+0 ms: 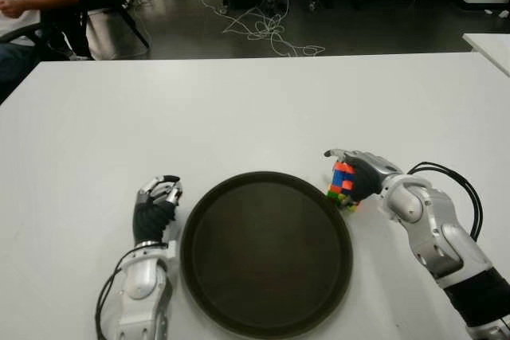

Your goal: Pick up the Rubik's Cube and put it in the plate

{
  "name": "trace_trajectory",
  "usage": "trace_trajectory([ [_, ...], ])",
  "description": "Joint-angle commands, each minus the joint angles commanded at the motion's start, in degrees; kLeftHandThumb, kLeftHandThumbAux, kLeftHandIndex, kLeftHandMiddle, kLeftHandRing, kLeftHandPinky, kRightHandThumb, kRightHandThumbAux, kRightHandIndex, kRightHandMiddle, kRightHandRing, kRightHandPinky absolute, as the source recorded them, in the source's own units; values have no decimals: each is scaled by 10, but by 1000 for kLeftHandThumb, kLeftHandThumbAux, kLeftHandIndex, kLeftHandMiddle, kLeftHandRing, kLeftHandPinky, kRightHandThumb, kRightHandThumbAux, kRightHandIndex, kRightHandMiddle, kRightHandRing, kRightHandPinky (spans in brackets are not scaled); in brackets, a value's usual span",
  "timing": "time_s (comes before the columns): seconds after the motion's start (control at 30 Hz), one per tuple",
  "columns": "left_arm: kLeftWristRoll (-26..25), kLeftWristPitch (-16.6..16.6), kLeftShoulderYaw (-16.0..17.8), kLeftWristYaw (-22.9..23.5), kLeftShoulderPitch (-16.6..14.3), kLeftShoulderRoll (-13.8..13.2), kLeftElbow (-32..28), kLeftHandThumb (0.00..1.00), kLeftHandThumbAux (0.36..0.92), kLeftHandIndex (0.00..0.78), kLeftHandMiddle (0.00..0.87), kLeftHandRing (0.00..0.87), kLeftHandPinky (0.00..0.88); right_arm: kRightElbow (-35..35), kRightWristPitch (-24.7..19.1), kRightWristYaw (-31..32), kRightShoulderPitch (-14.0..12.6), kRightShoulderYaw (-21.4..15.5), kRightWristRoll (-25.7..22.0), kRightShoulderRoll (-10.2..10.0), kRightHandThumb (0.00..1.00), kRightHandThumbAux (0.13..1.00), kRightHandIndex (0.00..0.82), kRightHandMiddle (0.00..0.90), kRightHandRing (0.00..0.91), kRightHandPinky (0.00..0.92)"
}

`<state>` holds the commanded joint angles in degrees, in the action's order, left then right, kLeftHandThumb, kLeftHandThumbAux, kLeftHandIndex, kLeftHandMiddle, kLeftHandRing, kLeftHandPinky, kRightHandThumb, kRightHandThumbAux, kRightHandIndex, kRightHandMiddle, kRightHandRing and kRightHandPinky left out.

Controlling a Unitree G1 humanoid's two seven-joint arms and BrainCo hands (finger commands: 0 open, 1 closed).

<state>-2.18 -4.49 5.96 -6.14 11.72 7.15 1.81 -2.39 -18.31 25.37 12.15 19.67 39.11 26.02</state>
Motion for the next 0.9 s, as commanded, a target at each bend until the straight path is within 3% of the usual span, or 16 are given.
trace_trajectory([
  [0.23, 0, 7, -1, -1, 1, 1, -6, 709, 706, 443, 785, 815, 819, 6, 0, -2, 0, 0, 1, 1, 9, 967, 5, 618, 761, 736],
  [0.43, 1, 12, -2, -1, 2, 0, -10, 709, 706, 443, 788, 816, 818, 4, -9, -18, -6, -7, -1, -7, 0, 944, 0, 594, 770, 746],
  [0.67, 1, 14, -2, 1, 3, -1, -12, 708, 706, 444, 789, 816, 818, 5, -14, -66, -16, -17, 6, -20, 4, 951, 21, 699, 777, 764],
  [0.8, 5, 14, -4, 1, 4, -2, -12, 708, 706, 444, 787, 816, 819, 9, -12, -104, -22, -23, 9, -28, 121, 954, 94, 743, 791, 780],
  [0.87, 7, 14, -4, 0, 3, -3, -12, 709, 706, 443, 786, 816, 819, 12, -10, -125, -24, -26, 10, -33, 161, 954, 171, 699, 753, 723],
  [0.9, 8, 14, -4, -1, 3, -3, -11, 708, 706, 443, 786, 815, 818, 19, -6, -138, -24, -28, 11, -34, 349, 879, 257, 635, 703, 665],
])
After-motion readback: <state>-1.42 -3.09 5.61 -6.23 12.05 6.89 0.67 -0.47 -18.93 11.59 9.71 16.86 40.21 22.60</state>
